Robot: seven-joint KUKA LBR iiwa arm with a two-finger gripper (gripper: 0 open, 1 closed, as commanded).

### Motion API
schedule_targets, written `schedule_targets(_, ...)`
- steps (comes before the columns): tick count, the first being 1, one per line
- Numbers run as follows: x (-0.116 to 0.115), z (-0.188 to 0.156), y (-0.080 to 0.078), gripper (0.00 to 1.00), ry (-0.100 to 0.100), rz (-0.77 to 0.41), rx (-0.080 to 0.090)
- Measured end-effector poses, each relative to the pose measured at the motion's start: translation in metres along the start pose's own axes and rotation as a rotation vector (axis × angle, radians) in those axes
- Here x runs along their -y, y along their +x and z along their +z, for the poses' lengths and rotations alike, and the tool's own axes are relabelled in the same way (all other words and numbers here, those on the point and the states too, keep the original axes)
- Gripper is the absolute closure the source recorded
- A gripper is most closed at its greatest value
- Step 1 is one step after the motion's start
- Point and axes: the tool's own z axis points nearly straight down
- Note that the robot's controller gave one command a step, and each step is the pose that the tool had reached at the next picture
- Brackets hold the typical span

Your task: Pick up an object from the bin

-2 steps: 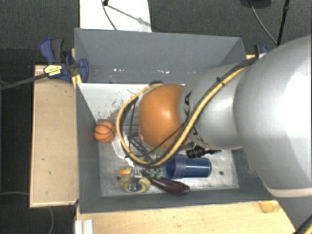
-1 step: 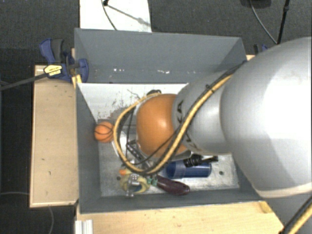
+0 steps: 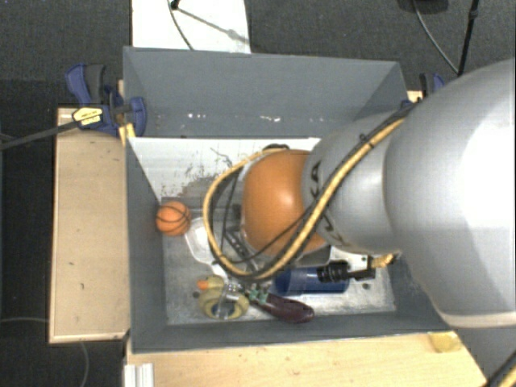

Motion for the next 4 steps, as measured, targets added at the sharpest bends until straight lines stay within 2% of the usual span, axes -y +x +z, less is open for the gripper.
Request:
schedule_targets(1,-0.0016,0.0361,0.0029,0.00,-0.006,-0.152,0.010)
schedule_targets(2,-0.0101,0.0332,0.0046,1.00,-0.009,0.157,0.006)
schedule_targets(4,-0.0095,0.0292,0.0055,1.00,-0.006,0.158,0.003)
